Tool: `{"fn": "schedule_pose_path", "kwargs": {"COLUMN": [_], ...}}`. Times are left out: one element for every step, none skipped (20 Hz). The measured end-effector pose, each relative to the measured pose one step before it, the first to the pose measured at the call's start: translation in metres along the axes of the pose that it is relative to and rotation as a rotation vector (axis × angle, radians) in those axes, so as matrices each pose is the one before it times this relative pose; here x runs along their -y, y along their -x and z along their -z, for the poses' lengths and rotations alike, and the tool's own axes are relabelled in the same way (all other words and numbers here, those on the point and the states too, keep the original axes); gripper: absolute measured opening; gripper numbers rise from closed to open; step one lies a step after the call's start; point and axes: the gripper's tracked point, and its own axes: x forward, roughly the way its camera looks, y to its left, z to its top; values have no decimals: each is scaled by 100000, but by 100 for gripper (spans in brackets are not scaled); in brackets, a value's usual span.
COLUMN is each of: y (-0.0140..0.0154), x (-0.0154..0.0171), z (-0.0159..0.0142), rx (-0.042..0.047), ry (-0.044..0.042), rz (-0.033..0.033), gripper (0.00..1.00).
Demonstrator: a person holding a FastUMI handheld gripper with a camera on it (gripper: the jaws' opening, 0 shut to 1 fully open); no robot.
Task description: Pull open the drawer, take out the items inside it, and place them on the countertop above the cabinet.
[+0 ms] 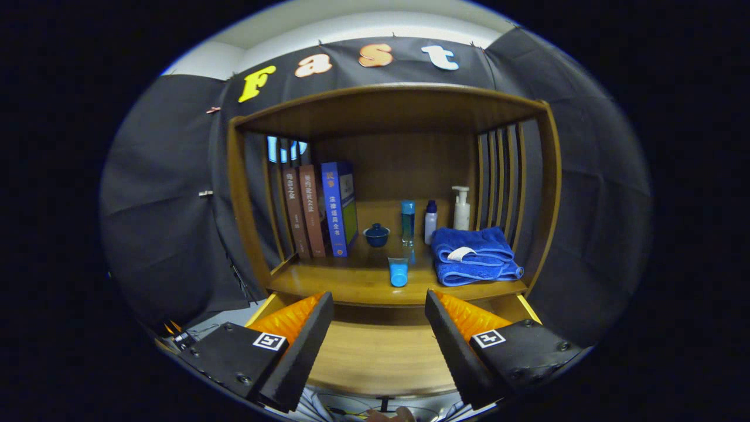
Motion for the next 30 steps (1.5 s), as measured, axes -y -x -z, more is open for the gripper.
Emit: {"fn": "schedule_pose_path", "kwargs": {"y": [1185,687,651,731,589,500,309,346,136,6,-109,-201,-266,-220,-405,-445,-241,297,-266,34,-180,-53,-322,-254,-559,-787,-860,-821,-975,-1164], "x": [-147,-94,319,514,426,145,154,231,37,50,214,-29,-17,43,-7,140,218,-128,-55,211,124,-80,-104,-24,-86,10,-23,-114,-129,57], "z": [1085,912,1069,1139,1245,1201,1004,840,838,738,704,552,665,708,666,602,336,-537,-345,-122,180,-73,-219,-42,-279,-140,-403,-291,-622,-630], "rx": [1267,1336,1192,455,-346,-154,-374,-378,-794,-1104,-1444,-1465,-1547,-2038,-2237,-2240,-1678,2581,1304,226,132,673,448,323,597,33,326,-24,685,533], "ry": [-445,-1352,-849,-674,-924,-1368,-1229,-695,132,697,637,-227,-1018,-942,-943,-663,78,372,395,938,1587,1079,-353,-642,-326,-56,-264,-947,-1089,-891], "rz": [-241,166,1121,1270,1010,386,508,672,-148,80,485,-509,-160,2,-157,-49,1208,-96,999,1852,1613,626,84,-72,-145,139,25,-166,-311,238], "gripper": [100,100,100,100,100,100,100,100,99,99,99,99,100,100,99,100,100,100,98,98,98,97,98,97,98,98,98,98,98,98]}}
